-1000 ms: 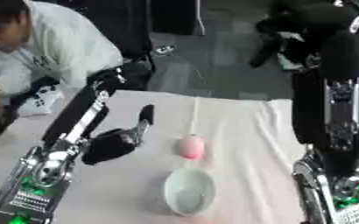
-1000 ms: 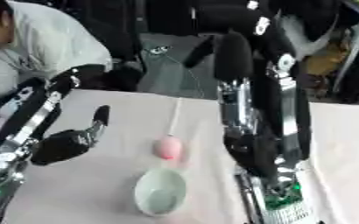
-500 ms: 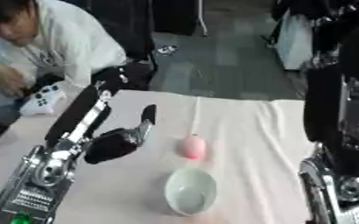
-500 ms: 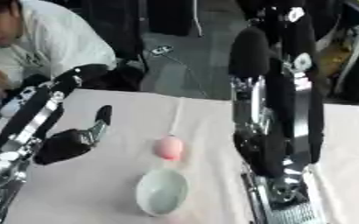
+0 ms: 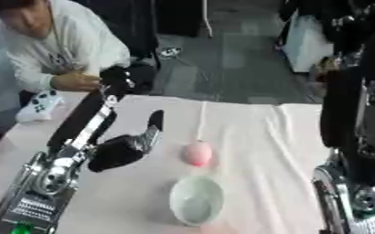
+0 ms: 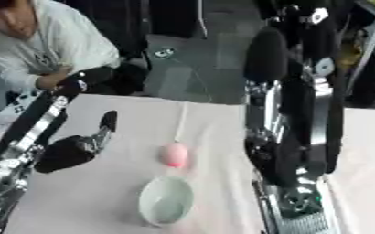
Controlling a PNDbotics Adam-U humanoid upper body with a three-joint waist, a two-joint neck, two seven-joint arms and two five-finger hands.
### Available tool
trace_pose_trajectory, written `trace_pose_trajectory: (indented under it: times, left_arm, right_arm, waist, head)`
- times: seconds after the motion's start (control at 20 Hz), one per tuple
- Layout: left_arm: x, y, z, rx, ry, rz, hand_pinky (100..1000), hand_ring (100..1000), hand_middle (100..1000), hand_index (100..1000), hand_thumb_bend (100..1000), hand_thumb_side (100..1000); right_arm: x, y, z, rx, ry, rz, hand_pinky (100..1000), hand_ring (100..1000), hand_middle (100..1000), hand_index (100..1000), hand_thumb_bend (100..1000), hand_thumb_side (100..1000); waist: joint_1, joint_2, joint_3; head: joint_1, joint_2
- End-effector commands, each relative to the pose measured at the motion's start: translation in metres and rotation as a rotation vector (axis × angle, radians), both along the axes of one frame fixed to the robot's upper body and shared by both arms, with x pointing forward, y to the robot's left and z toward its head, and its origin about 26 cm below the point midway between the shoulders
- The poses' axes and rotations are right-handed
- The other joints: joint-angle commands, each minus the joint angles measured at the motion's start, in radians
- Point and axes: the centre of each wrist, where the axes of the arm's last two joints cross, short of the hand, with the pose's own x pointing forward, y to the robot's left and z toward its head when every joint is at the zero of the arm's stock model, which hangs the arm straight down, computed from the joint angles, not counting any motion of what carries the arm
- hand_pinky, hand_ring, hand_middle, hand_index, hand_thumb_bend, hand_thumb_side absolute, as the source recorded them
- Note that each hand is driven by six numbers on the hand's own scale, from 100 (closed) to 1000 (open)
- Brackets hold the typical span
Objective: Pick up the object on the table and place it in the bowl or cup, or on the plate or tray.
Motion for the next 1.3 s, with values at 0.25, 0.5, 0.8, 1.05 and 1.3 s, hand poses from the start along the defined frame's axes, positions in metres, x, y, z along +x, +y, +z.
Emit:
trace_pose_trajectory:
  times: [0.25,0.5,0.8,1.05,1.3]
  left_arm:
    - [0.001,0.021,0.039,0.218,-0.004,-0.014,851,734,876,917,435,372]
    - [0.015,0.031,0.048,0.307,0.051,-0.022,850,736,870,918,508,399]
    - [0.036,0.036,0.057,0.366,0.116,-0.031,851,732,864,915,585,387]
    - [0.054,0.033,0.058,0.423,0.192,-0.049,856,738,861,926,601,392]
    - [0.071,0.035,0.059,0.52,0.264,-0.054,861,753,866,942,666,435]
  right_arm:
    - [0.0,0.001,-0.001,0.009,-0.002,0.014,917,966,962,904,100,582]
    - [0.0,0.003,-0.004,-0.002,0.011,0.024,902,957,956,897,100,584]
    - [0.0,0.004,-0.007,-0.012,0.022,0.035,892,950,951,891,100,587]
    - [0.0,0.005,-0.008,-0.015,0.029,0.044,884,946,945,886,100,586]
    - [-0.001,0.006,-0.008,-0.017,0.033,0.051,875,939,934,883,100,589]
  waist:
    - [0.017,-0.024,-0.011]
    - [0.023,-0.031,-0.019]
    - [0.027,-0.038,-0.027]
    - [0.028,-0.042,-0.034]
    - [0.031,-0.042,-0.042]
  head:
    - [-0.01,0.003]
    - [0.004,0.009]
    - [0.011,0.013]
    - [0.016,0.014]
    - [0.02,0.012]
